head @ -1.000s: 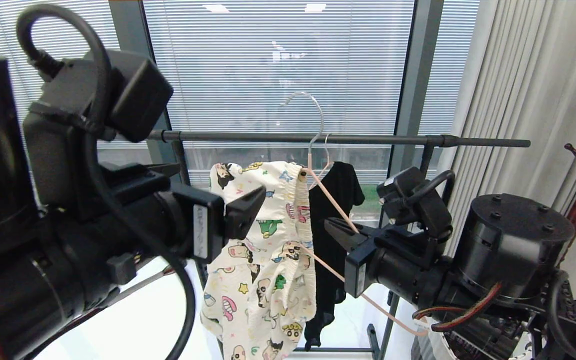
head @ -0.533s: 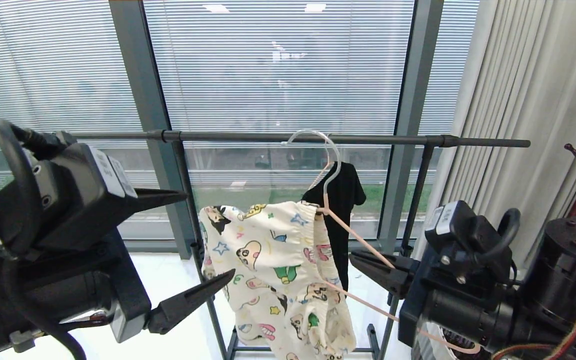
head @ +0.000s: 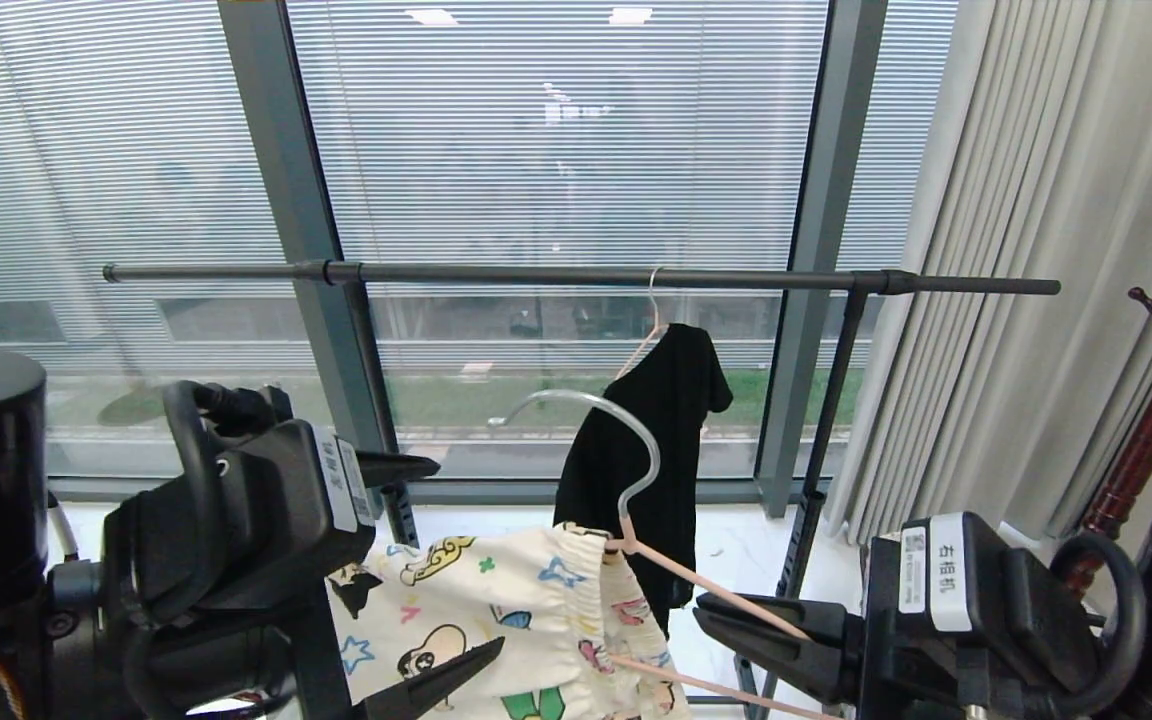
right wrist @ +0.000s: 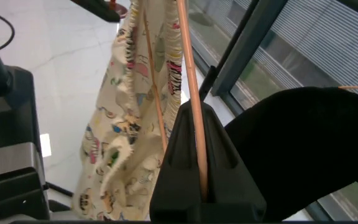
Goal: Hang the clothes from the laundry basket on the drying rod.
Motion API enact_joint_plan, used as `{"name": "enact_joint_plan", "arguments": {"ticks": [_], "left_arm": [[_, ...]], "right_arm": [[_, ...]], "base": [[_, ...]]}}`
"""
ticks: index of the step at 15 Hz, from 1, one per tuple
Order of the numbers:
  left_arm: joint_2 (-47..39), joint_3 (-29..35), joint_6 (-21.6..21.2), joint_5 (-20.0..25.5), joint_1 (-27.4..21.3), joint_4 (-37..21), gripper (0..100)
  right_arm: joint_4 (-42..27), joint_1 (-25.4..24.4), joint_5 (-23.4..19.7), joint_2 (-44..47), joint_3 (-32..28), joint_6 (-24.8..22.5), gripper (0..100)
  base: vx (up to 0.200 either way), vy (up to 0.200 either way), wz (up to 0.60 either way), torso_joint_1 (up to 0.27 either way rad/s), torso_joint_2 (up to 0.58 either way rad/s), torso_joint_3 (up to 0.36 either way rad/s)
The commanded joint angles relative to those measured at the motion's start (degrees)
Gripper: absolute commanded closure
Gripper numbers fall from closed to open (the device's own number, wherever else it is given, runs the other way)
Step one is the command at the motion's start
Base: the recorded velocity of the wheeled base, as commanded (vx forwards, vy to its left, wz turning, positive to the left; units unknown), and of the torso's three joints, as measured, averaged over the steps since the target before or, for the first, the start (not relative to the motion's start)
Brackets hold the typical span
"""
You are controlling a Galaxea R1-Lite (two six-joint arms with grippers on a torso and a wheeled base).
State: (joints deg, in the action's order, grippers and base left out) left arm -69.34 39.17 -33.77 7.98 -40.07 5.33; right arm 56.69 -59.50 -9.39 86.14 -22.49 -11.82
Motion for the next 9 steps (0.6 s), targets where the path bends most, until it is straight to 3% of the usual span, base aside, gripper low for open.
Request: {"name": "enact_joint_plan", "arguments": {"ticks": [1, 4, 5, 9], "left_arm": [[-2.29, -0.14, 0.02, 0.01, -1.15, 0.03, 0], [-3.43, -0.06, 0.02, 0.01, -1.41, 0.03, 0], [-3.61, -0.06, 0.11, 0.10, -1.41, 0.12, 100], [-3.43, -0.06, 0.11, -0.07, -1.41, 0.03, 100]], "right_arm": [[0.00, -2.11, -0.02, -0.09, 0.34, -0.74, 100], [0.00, -2.72, -0.02, -0.18, 0.34, -1.45, 100], [0.00, -3.08, -0.02, -0.18, 0.34, -1.45, 100], [0.00, -3.52, -0.02, -0.09, 0.34, -1.45, 100]], "base": [[0.000, 0.000, 0.00, 0.000, 0.00, 0.000], [0.000, 0.000, 0.00, 0.000, 0.00, 0.000], [0.000, 0.000, 0.00, 0.000, 0.00, 0.000], [0.000, 0.000, 0.00, 0.000, 0.00, 0.000]]}}
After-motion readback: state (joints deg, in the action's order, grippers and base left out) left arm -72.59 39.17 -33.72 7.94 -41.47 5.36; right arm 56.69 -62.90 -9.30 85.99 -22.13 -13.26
